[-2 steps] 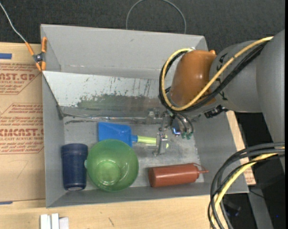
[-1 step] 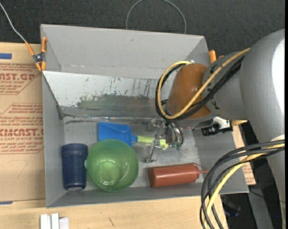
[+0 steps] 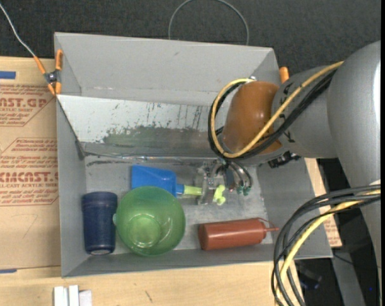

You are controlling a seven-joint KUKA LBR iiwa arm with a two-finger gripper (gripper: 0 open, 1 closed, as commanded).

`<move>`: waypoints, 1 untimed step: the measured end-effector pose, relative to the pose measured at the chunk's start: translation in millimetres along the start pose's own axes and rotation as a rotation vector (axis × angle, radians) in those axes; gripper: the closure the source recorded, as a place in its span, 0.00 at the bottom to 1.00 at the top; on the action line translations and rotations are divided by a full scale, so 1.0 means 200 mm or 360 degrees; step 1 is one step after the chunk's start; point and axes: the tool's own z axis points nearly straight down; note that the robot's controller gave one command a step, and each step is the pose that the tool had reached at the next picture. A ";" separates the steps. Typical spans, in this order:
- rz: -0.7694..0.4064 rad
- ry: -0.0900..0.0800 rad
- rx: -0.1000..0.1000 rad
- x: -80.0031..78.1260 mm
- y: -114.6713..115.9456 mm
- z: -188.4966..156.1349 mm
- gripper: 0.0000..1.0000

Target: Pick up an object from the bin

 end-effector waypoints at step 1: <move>0.0000 0.0000 0.0000 0.00 0.00 0.00 1.00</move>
Offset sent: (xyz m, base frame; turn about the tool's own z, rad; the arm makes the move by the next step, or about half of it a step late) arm 0.0000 0.0000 0.0726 0.0000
